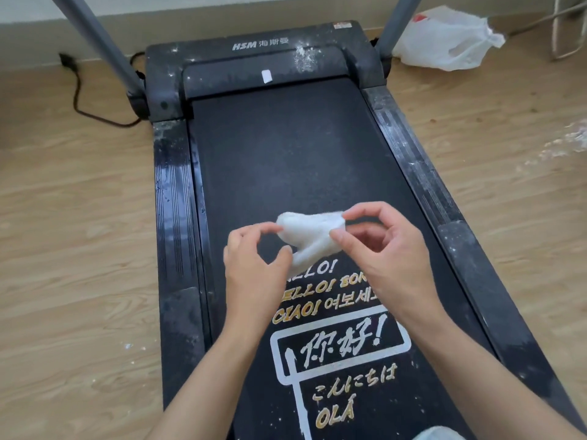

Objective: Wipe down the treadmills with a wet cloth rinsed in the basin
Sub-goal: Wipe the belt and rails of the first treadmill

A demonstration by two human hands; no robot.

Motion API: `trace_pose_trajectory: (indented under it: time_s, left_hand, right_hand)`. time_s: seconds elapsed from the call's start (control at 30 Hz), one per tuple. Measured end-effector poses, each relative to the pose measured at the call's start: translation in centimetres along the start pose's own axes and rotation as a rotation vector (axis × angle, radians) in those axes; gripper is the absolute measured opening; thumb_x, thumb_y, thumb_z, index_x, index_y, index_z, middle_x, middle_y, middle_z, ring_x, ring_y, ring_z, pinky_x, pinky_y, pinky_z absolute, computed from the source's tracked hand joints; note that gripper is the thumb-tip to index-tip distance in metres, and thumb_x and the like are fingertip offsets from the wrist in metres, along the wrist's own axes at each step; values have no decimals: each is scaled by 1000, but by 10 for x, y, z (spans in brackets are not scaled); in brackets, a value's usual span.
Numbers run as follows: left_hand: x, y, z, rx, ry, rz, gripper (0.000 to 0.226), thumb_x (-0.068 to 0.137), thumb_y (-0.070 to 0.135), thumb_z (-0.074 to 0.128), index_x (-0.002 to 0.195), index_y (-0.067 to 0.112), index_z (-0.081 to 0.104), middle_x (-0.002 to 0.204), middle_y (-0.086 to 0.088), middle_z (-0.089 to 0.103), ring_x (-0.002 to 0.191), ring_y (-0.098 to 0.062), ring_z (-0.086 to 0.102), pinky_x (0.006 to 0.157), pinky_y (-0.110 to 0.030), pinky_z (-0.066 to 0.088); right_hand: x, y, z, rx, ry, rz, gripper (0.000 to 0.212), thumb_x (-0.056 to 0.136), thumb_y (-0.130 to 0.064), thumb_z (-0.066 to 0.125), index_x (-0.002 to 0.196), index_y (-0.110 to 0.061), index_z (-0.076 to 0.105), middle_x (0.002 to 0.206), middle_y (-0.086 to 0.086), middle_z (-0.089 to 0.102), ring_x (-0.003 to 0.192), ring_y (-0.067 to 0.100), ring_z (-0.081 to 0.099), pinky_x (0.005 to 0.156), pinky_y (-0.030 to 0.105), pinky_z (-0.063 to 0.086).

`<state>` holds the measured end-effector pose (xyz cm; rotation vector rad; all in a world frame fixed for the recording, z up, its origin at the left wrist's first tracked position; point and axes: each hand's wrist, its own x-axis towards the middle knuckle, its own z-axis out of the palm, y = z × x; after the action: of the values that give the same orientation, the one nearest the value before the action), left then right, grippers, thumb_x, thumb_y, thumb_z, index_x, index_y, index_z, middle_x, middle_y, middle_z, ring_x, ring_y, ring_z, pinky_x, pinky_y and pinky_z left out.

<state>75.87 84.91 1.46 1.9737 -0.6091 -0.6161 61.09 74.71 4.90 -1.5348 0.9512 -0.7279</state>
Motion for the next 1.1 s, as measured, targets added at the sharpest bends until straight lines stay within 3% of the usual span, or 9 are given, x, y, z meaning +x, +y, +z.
trace_pose_trajectory:
  time_s: [0.07,0.2,0.27,0.47,0.6,0.67,0.87,1.0,1.1]
  left_hand:
    - [-5,4,5,-119,-44,54,13,97,18,65,98,30,71,108,12,68,102,-11,65,84,-27,46]
    - [-8,17,11,-450,-295,-44,26,109,25,49,102,9,68,101,-12,76,97,-32,74,79,-40,56]
    - [-9,17,12,-416,-332,-30,28,110,26,49,103,7,69,98,-10,77,95,-30,75,80,-43,60]
    - [-13,13,11,-201,-439,93,13,99,22,70,109,24,79,100,8,79,93,-15,75,86,-36,61]
    - [-11,14,9,-54,-392,209,18,99,22,68,101,31,83,90,12,80,86,-12,76,83,-40,61]
    - [-9,17,8,-70,-323,188,24,99,14,63,92,27,82,80,16,77,76,-3,72,75,-26,58]
    - [15,27,-9,-230,-48,100,24,99,16,41,85,11,61,76,-9,59,69,-12,48,65,-36,40]
    - [19,50,-26,-236,-163,182,29,107,20,41,80,10,49,70,0,44,63,-9,39,58,-25,35]
    - [15,66,-29,-170,-433,223,29,105,29,44,80,15,44,67,10,39,53,-7,36,48,-19,32]
  right_hand:
    - [-3,-2,0,-139,-40,-71,19,98,-17,76,112,-27,68,93,-8,81,86,14,77,78,25,57]
    - [-9,-2,-2,-331,-168,-166,26,105,-12,64,124,-29,61,95,-13,80,88,14,75,78,25,56]
    - [-9,-1,-5,-295,-138,-101,30,101,-12,70,122,-31,60,94,-13,80,84,11,76,77,22,57]
    - [-3,8,-14,-60,-31,152,32,88,-11,84,109,-20,62,93,1,81,82,23,79,84,41,61]
    - [-1,13,-16,14,-44,203,27,88,-10,83,107,-15,64,93,2,81,85,18,79,86,33,57]
    - [0,14,-17,25,-33,197,26,89,-6,82,107,-13,65,93,3,80,83,14,76,82,31,56]
    - [-9,31,-39,-50,52,213,37,79,-6,69,104,-32,72,89,12,68,77,26,72,89,62,58]
    - [-28,43,-51,-377,-87,297,37,91,-7,70,106,-40,77,86,-9,73,85,23,74,88,41,58]
    - [-34,31,-46,-561,-337,214,42,88,-34,79,122,-53,63,123,-23,65,114,-7,61,103,21,50]
